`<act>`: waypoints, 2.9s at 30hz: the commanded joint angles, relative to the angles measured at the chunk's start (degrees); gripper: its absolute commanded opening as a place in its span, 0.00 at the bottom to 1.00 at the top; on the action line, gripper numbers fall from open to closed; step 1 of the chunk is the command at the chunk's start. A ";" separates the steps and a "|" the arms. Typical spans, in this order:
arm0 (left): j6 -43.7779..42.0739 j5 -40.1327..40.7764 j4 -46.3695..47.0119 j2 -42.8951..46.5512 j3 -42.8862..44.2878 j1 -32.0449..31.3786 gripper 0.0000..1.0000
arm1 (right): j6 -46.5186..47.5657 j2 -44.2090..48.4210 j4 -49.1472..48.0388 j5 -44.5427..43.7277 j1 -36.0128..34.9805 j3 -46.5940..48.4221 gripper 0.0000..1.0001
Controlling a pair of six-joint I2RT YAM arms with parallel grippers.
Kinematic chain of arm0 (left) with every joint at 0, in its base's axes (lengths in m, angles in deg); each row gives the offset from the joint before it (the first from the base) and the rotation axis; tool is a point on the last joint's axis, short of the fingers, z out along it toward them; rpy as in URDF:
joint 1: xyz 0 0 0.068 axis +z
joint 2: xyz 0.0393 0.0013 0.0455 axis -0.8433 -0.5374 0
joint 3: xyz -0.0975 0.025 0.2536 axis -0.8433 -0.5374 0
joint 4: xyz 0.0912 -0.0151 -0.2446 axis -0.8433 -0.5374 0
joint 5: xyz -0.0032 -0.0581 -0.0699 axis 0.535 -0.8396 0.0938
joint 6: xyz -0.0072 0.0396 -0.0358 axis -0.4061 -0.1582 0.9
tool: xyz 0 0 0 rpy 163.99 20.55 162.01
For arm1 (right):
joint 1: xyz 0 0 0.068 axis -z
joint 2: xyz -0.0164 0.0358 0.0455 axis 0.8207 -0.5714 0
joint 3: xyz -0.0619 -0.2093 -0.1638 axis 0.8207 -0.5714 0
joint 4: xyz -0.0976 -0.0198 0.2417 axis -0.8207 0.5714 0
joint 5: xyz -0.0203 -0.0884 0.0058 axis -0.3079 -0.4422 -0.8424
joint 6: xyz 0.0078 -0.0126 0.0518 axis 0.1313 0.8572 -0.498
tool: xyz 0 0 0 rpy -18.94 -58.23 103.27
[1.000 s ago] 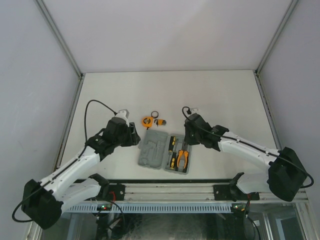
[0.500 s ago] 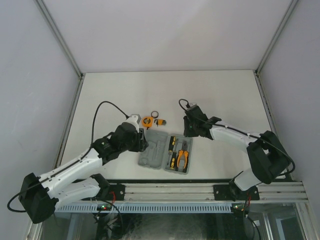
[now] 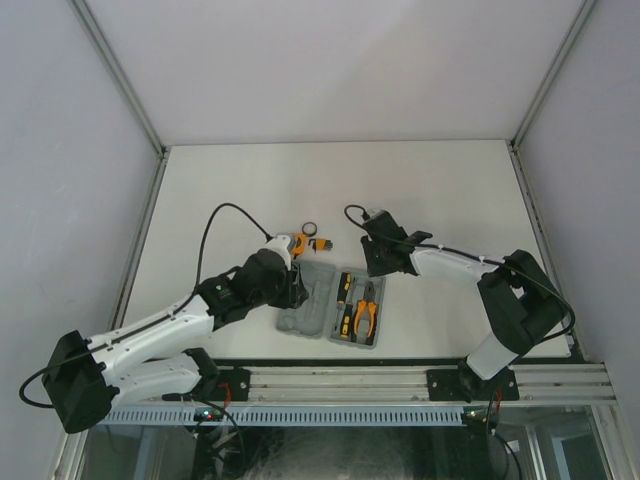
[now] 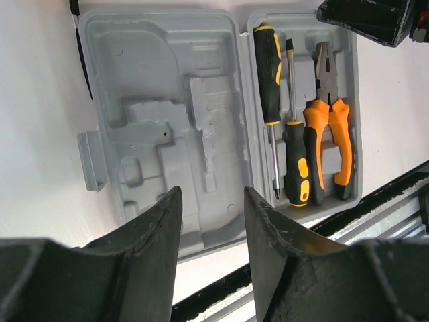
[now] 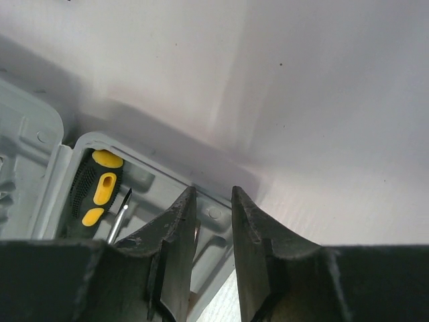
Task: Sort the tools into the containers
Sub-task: Adjust the storage box at the center of the board, then adjust the screwdriver in the storage box.
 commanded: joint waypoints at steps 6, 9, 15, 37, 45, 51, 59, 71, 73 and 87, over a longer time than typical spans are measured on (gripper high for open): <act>0.29 -1.06 3.27 -1.06 2.73 -0.74 0.45 | -2.64 1.78 5.07 -4.94 -1.02 -0.24 0.23; 0.12 -1.14 3.54 -1.57 2.80 -0.99 0.45 | -4.78 2.95 6.22 -5.35 -1.53 -1.41 0.22; -0.20 -1.65 4.03 -2.86 3.70 -1.57 0.44 | -8.11 5.64 8.96 -6.39 -2.82 -3.47 0.21; 2.33 -2.89 9.45 -14.34 8.73 -14.09 0.38 | -14.76 25.73 7.37 -10.75 -5.38 -7.68 0.24; 2.84 -4.11 10.80 -20.74 10.54 -16.86 0.35 | -15.93 26.67 6.49 -9.20 -5.30 -9.11 0.24; 2.86 -4.03 11.56 -23.43 11.25 -17.08 0.34 | -16.00 26.22 6.07 -8.49 -5.34 -9.22 0.24; 2.88 -1.85 11.32 -26.15 12.05 -17.11 0.33 | -16.15 25.22 4.90 -6.60 -5.30 -9.20 0.24; 3.65 -1.12 12.58 -27.81 9.89 -17.05 0.29 | -17.36 23.48 1.57 -2.75 -5.48 -9.21 0.23; 4.61 -1.44 13.15 -28.06 9.37 -17.10 0.29 | -17.63 23.01 1.08 -2.16 -5.48 -9.21 0.23; 5.98 -3.70 17.13 -28.06 5.27 -17.04 0.19 | -25.76 19.82 -3.22 -3.88 -7.82 -9.17 0.22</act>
